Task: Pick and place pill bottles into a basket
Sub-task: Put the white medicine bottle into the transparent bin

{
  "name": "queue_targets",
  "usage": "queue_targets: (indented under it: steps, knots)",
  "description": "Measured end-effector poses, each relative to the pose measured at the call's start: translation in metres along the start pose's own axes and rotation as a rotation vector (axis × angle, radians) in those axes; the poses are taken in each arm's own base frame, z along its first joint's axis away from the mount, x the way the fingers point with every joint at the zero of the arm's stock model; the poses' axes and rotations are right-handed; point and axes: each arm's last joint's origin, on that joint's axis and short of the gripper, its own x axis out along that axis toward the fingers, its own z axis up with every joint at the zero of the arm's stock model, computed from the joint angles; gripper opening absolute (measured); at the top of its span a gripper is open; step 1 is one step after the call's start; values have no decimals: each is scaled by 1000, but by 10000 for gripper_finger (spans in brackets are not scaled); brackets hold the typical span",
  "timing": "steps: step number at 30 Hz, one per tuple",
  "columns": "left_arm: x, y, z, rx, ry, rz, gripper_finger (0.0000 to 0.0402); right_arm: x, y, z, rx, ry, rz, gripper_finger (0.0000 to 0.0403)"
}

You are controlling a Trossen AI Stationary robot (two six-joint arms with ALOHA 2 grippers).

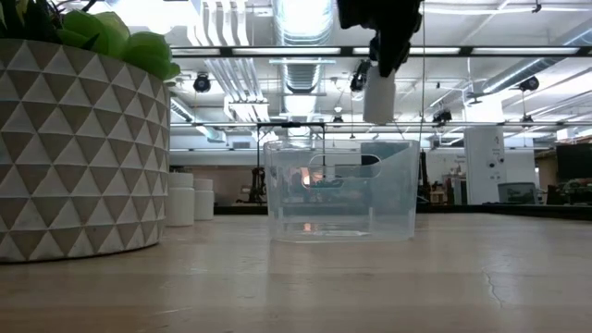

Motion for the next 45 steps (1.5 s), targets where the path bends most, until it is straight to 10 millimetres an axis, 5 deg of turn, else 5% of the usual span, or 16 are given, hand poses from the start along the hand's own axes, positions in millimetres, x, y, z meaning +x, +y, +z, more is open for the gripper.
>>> queue_targets:
  steps: [9, 20, 45]
  knots:
    - [0, 0, 0, 0, -1, 0, 207, 26, 11, 24, -60, -45, -11, 143]
    - [0, 0, 0, 0, 0, 0, 207, 65, 10, 21, -87, 1, -18, 143]
    - [0, 0, 0, 0, 2, 0, 207, 114, 5, 3, -74, 18, -49, 143]
